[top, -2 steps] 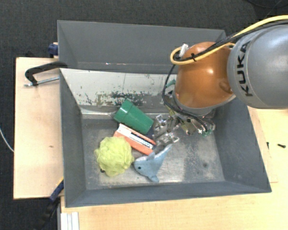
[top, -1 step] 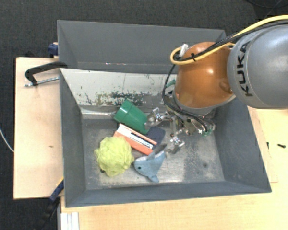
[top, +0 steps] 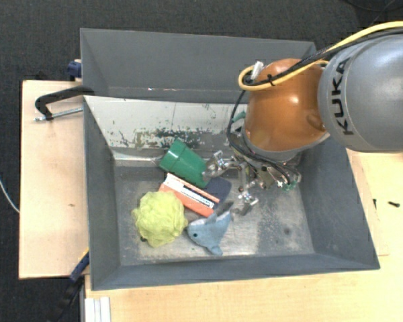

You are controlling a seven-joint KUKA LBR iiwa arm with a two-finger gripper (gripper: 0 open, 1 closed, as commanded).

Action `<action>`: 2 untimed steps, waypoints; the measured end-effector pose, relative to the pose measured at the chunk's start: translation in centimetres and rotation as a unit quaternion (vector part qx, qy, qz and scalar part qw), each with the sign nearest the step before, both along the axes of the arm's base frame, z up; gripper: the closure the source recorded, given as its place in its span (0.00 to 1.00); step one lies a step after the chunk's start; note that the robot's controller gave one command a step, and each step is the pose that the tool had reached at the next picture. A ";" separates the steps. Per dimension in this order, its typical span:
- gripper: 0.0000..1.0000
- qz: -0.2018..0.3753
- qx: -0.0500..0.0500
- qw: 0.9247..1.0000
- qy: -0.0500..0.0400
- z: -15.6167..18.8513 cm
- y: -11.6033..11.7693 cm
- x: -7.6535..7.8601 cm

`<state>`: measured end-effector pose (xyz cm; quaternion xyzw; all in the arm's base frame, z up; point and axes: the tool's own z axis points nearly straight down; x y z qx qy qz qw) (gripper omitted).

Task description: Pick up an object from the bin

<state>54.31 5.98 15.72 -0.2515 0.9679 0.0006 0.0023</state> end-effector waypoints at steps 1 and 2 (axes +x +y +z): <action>0.00 -0.013 0.000 1.000 -0.003 -3.9 -0.5 -0.6; 1.00 -0.158 0.005 0.987 -0.012 -8.0 -3.4 -3.1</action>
Offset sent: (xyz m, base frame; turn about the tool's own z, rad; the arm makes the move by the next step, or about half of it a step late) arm -0.0390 -0.0380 -0.0872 0.3192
